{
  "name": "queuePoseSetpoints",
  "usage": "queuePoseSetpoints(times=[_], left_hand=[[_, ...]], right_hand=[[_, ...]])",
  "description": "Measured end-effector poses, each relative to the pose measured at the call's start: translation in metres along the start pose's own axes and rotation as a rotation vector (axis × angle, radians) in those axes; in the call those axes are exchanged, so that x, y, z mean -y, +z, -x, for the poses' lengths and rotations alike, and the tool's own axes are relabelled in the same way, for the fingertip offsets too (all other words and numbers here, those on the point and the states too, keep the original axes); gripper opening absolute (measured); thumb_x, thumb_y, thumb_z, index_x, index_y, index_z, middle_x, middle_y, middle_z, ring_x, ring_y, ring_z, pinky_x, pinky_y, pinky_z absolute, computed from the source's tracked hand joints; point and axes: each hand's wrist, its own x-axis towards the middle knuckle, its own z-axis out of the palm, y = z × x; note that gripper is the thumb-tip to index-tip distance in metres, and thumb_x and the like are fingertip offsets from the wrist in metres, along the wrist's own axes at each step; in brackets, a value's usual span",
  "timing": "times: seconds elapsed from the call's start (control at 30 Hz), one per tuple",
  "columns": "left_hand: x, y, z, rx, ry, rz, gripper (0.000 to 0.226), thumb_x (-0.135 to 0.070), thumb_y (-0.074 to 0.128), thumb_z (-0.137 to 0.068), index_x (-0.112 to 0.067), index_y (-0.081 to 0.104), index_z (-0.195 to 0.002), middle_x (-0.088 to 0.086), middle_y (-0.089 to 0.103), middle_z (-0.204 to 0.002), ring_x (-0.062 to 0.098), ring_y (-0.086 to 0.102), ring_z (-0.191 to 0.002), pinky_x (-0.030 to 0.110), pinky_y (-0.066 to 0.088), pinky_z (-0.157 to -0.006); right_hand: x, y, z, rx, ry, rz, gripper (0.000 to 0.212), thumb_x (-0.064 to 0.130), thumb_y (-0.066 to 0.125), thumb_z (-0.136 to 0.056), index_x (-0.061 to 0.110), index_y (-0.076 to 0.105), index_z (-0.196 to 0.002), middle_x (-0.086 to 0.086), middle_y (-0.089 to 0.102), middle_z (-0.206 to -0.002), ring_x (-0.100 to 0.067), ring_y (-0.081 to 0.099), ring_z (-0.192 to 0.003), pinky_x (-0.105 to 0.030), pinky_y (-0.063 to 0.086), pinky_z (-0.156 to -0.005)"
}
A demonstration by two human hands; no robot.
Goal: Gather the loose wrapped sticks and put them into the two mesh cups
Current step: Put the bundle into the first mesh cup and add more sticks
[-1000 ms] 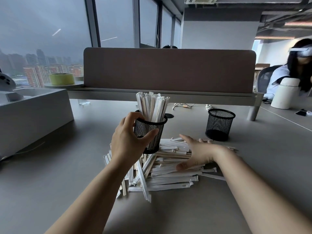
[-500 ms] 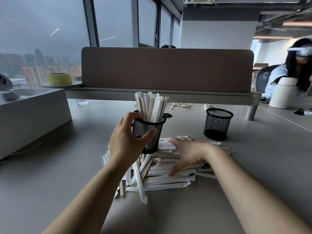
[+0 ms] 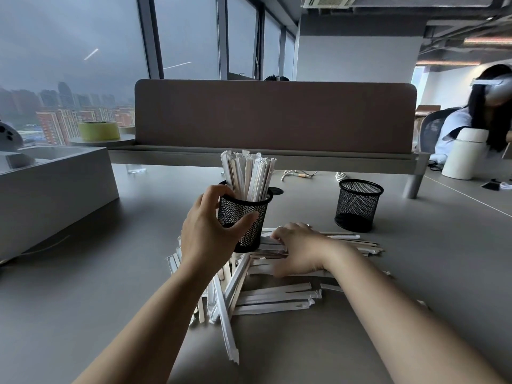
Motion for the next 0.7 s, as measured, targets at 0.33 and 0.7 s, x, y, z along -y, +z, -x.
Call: queuePoseSetpoints(times=[0.33,0.7], left_hand=[[-0.0001,-0.0010,0.0000,-0.027,0.001,0.027,0.042,-0.047,0.077,-0.068,-0.042,0.044,-0.094,-0.015,0.061,-0.111,0.014,0.059,-0.105,0.038,0.049,-0.081],[-0.0004,-0.0026,-0.0023,-0.092,-0.004,0.046,0.043,-0.044,0.078,-0.069,-0.044,0.042,-0.092,-0.017,0.059,-0.107,0.014,0.059,-0.106,0.039,0.049,-0.082]], right_hand=[[0.0054,0.0033,-0.0011,-0.064,-0.015,-0.014,0.059,0.048,0.060,-0.078,0.017,0.044,-0.125,-0.007,0.048,-0.126,-0.026,0.047,-0.113,-0.032,0.037,-0.081],[0.0059,0.0012,-0.0006,-0.152,0.012,-0.039,0.057,0.038,0.062,-0.082,0.017,0.039,-0.130,-0.009,0.051,-0.132,-0.029,0.051,-0.117,-0.033,0.039,-0.085]])
